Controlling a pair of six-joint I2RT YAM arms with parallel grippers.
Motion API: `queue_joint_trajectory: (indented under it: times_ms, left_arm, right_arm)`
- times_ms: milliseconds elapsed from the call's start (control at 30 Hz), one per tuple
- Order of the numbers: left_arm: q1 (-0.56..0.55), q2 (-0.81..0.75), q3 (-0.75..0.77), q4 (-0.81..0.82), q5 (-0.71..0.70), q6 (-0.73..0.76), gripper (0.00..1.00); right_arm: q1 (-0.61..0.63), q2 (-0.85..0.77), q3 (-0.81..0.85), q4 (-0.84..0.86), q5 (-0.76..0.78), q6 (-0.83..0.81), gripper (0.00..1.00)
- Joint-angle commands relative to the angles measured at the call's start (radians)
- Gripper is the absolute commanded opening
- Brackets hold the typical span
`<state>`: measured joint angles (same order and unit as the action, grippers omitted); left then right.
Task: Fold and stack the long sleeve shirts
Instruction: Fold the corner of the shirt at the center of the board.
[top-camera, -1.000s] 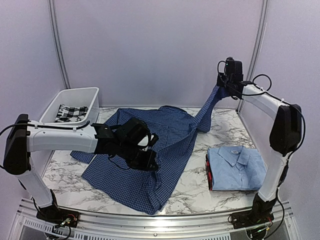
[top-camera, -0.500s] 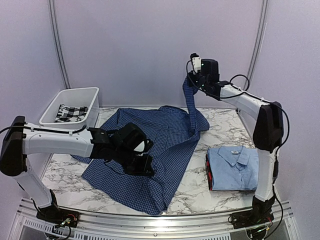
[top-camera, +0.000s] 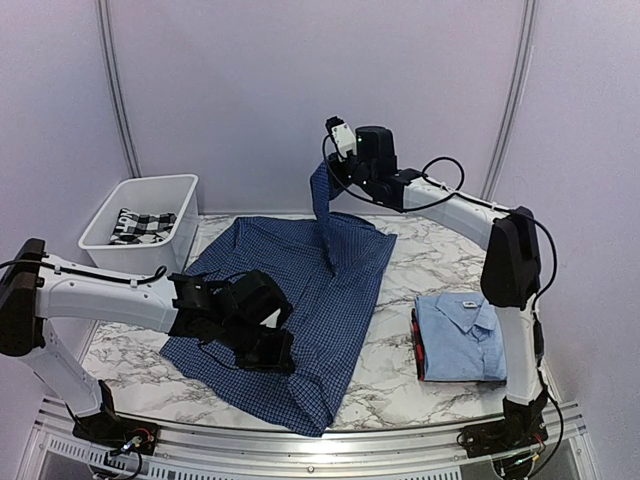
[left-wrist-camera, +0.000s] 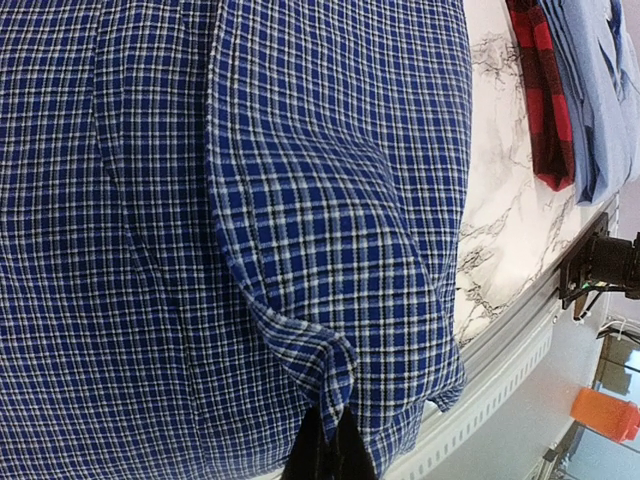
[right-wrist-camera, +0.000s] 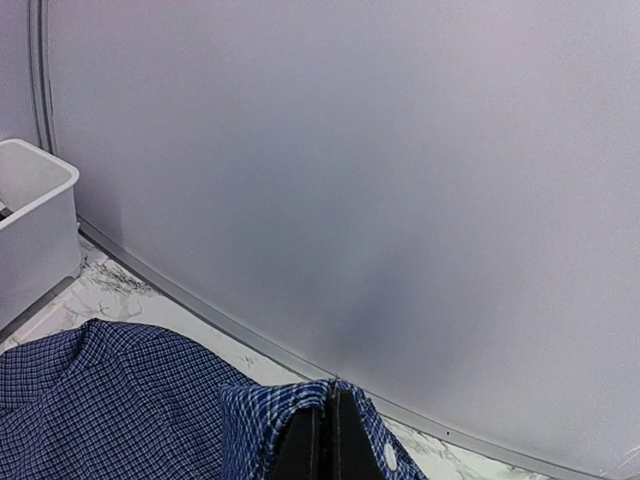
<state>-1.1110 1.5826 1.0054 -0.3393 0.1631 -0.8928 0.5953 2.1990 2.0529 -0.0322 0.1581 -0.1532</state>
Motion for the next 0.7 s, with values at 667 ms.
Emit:
queue_joint_trajectory:
  times_ms: [667]
  left_arm:
    - [-0.007, 0.008, -0.034, -0.052, -0.012, -0.002, 0.31]
  right_arm:
    - [0.047, -0.06, 0.051, -0.093, -0.009, -0.008, 0.0]
